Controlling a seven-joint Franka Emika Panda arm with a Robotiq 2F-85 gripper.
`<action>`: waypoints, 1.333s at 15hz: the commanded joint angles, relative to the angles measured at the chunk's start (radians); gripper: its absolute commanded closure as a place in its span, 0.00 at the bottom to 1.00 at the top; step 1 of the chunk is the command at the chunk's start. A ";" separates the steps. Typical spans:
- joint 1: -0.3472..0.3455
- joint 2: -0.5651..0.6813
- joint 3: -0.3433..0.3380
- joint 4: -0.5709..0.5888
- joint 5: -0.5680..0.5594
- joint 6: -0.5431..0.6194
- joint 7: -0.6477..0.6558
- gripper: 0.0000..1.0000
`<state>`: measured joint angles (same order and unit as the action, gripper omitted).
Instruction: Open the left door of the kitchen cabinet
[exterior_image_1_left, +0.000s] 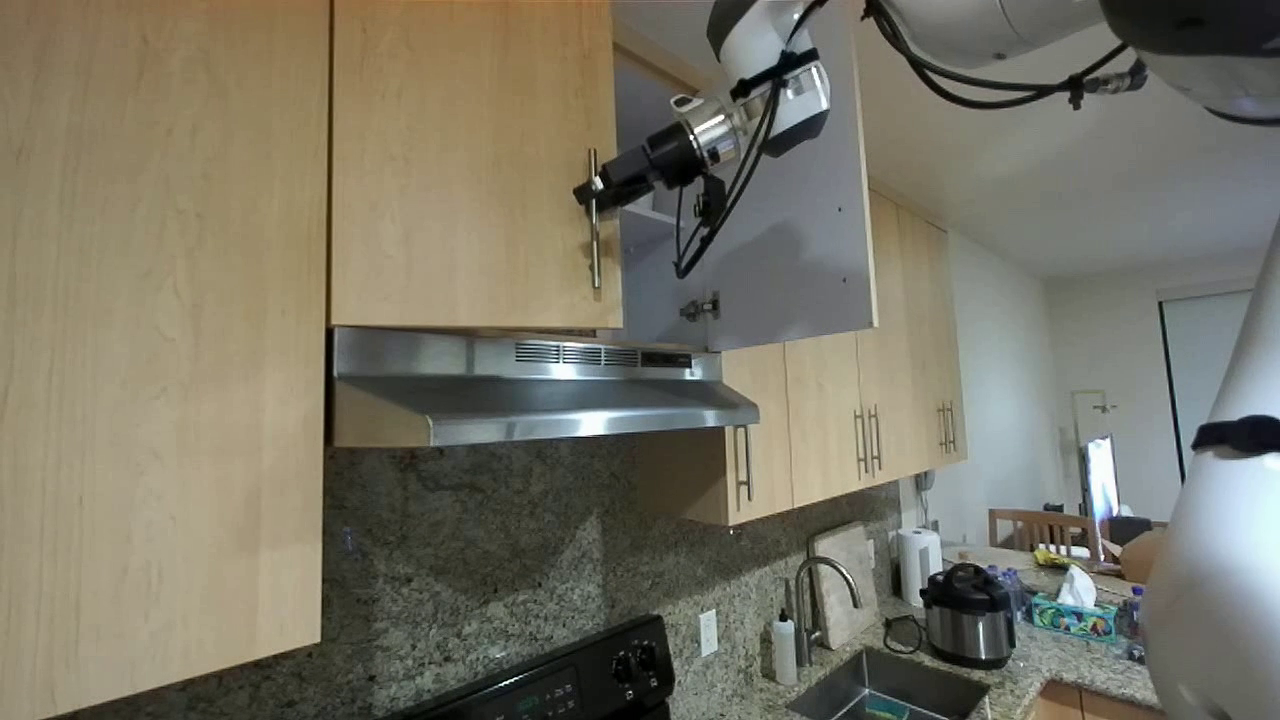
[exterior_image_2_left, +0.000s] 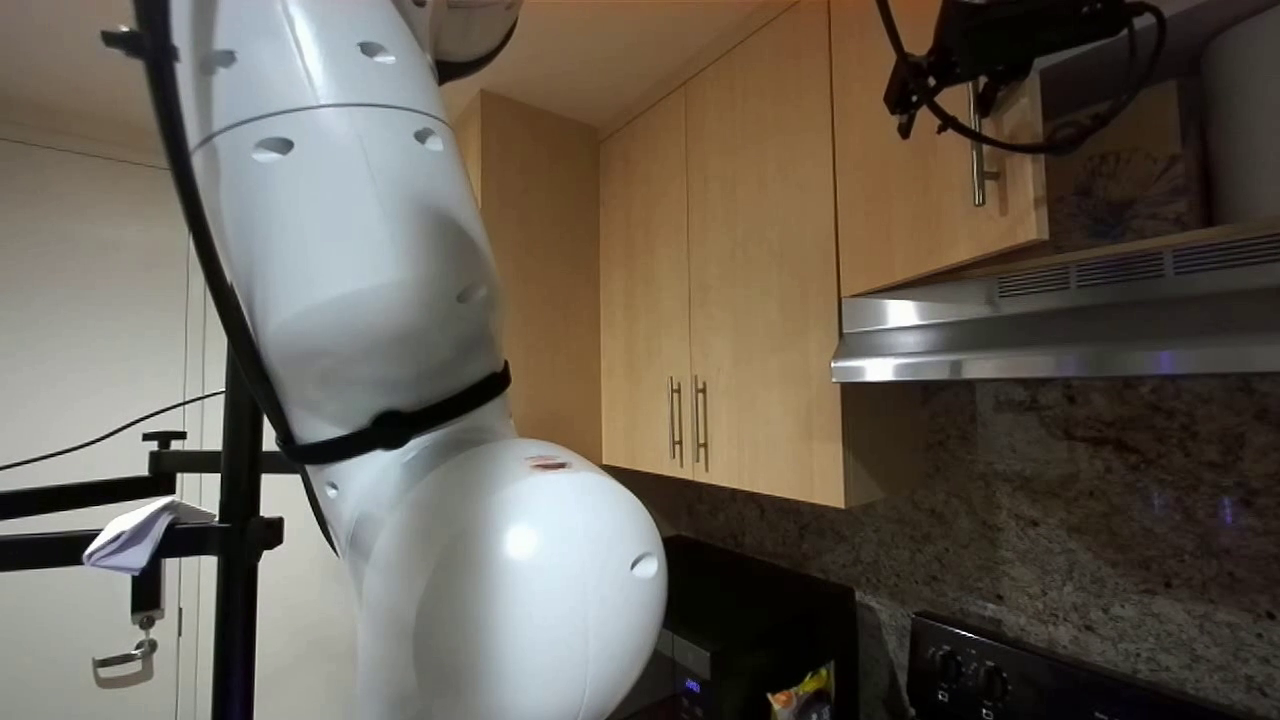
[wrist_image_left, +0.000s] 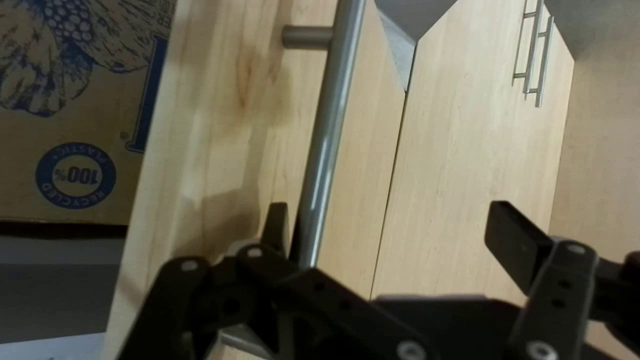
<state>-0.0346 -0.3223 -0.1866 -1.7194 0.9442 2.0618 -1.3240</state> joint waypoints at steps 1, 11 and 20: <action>0.012 -0.037 0.003 -0.039 0.040 0.042 -0.048 0.00; 0.042 -0.128 0.050 -0.157 0.097 0.213 -0.006 0.00; 0.062 -0.169 0.041 -0.195 0.085 0.132 -0.017 0.00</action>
<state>-0.0005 -0.4329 -0.1504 -1.8515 1.0225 2.2455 -1.3216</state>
